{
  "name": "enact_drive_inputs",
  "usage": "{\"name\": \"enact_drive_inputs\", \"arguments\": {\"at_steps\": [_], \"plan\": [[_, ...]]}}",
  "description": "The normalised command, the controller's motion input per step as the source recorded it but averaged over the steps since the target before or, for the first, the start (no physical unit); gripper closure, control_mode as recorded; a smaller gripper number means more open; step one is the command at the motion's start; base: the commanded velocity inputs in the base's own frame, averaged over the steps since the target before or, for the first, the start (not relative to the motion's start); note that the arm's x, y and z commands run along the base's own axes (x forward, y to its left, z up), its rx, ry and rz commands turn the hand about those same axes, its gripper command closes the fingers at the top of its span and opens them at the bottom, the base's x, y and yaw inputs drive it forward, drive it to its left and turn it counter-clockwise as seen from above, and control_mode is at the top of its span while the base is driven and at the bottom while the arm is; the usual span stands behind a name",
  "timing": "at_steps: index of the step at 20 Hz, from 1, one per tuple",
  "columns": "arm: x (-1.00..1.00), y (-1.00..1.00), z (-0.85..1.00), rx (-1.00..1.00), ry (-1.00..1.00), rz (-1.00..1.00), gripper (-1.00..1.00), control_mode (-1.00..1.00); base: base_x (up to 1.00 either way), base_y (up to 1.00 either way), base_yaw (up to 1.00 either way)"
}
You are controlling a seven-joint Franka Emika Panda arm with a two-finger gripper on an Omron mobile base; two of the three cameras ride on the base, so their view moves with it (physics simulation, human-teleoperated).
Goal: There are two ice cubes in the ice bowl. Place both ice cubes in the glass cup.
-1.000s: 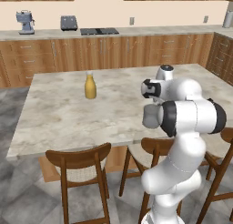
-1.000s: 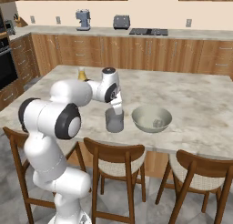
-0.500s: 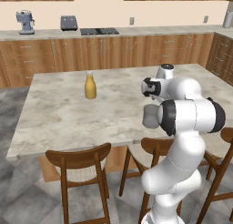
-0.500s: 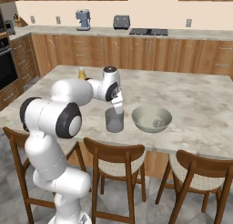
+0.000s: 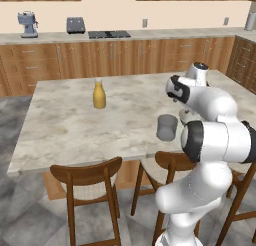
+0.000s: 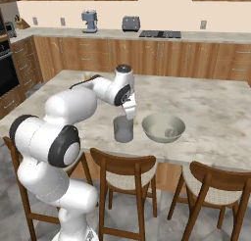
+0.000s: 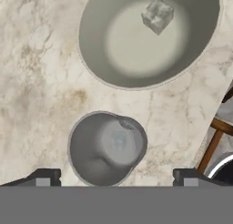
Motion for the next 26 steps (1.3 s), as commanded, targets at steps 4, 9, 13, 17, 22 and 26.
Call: {"name": "enact_drive_inputs", "arguments": {"at_steps": [4,9,13,17,22,26], "plan": [[-0.31,-0.67,0.06,-0.07,0.16,0.21,-1.0,-1.0,0.0,0.0,0.0],[-0.1,-0.53,-0.66,-0.25,0.03,0.48,-1.0,-1.0,0.0,0.0,0.0],[0.0,-0.22,-0.69,-0.27,0.03,0.47,-1.0,-1.0,0.0,0.0,0.0],[0.0,-0.03,-0.03,-0.06,0.02,0.04,-1.0,-1.0,0.0,0.0,0.0],[0.06,-0.47,0.2,0.0,0.05,0.0,-1.0,-1.0,0.0,0.0,0.0],[0.2,-0.71,0.01,0.0,0.1,0.0,-1.0,-1.0,0.0,0.0,0.0]]}}
